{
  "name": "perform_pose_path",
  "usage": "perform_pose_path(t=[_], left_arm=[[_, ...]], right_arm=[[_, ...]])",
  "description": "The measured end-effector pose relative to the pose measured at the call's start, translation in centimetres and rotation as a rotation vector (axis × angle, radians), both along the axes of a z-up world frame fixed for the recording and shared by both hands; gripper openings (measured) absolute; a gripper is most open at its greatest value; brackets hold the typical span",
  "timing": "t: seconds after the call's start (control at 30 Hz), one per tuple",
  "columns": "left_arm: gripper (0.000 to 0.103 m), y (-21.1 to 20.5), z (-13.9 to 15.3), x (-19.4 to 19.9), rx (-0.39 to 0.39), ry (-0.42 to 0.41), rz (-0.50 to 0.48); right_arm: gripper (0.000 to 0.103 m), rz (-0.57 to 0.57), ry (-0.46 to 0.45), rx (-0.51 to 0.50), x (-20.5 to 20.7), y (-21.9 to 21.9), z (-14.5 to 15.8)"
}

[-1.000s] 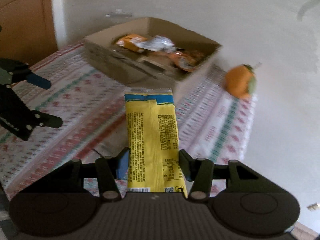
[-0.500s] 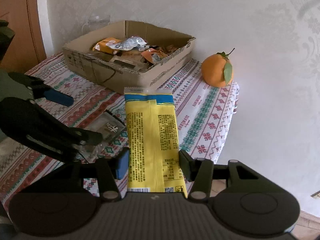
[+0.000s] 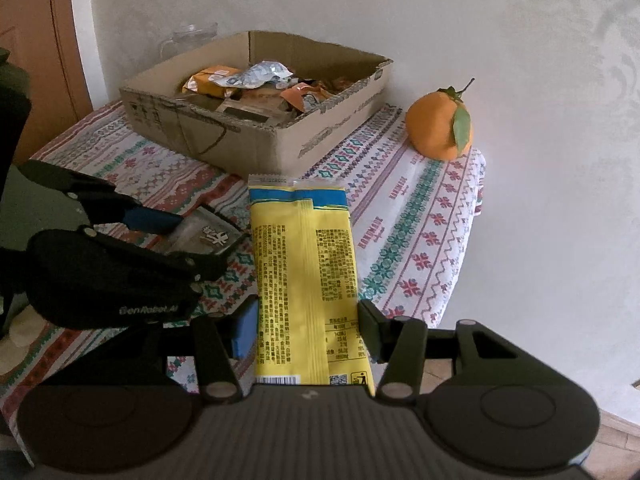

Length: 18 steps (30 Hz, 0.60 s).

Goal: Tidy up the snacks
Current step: 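Lift the wafer pack with the right tool while the left tool grasps the clear packet, then lower the wafer pack into the box with the right tool while the left tool drops the clear packet in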

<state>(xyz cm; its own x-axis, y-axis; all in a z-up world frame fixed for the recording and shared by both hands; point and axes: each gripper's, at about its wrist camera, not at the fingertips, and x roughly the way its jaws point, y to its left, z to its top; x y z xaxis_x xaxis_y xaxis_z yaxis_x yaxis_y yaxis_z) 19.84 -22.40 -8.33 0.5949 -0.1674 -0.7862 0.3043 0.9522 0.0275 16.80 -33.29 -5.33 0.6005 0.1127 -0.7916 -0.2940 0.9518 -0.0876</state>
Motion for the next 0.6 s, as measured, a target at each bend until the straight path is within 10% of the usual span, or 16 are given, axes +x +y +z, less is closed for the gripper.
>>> perform_pose_path(t=[0.6], left_arm=[[0.045, 4.8, 3.0, -0.6, -0.024, -0.016, -0.019]], right_arm=[[0.058, 0.056, 0.002, 0.008, -0.6, 2.4, 1.6]])
